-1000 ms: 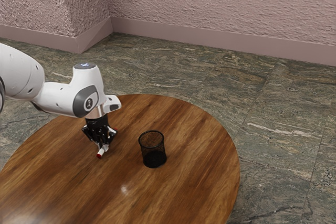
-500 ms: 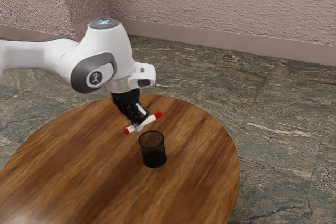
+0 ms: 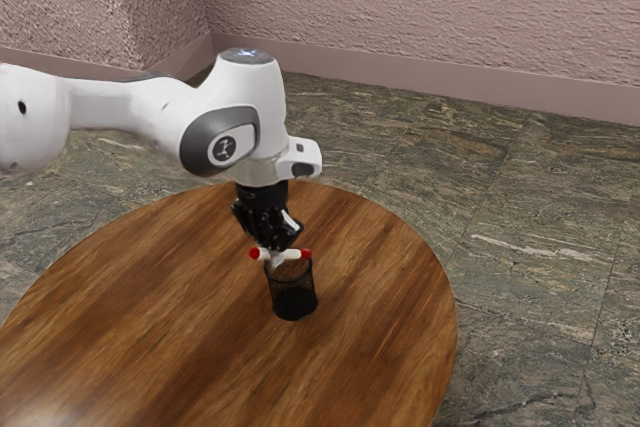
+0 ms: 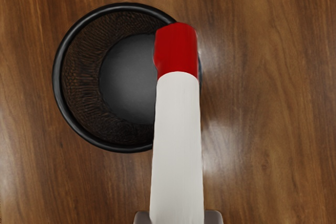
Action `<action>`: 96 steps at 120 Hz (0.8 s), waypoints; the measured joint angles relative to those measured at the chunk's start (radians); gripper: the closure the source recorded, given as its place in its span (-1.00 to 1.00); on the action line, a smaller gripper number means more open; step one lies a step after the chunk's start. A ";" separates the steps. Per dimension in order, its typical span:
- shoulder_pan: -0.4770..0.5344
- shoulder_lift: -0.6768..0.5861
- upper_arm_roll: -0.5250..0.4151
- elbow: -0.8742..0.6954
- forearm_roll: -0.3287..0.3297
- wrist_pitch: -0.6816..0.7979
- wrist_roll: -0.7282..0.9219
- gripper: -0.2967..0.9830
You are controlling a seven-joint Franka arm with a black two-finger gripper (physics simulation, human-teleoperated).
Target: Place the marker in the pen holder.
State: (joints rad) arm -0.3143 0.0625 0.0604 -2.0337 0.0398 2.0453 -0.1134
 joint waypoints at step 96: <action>0.149 -0.061 0.003 0.285 -0.112 -0.295 0.002 -0.34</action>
State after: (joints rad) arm -0.1657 0.0018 0.0633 -1.7487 -0.0720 1.7507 -0.1111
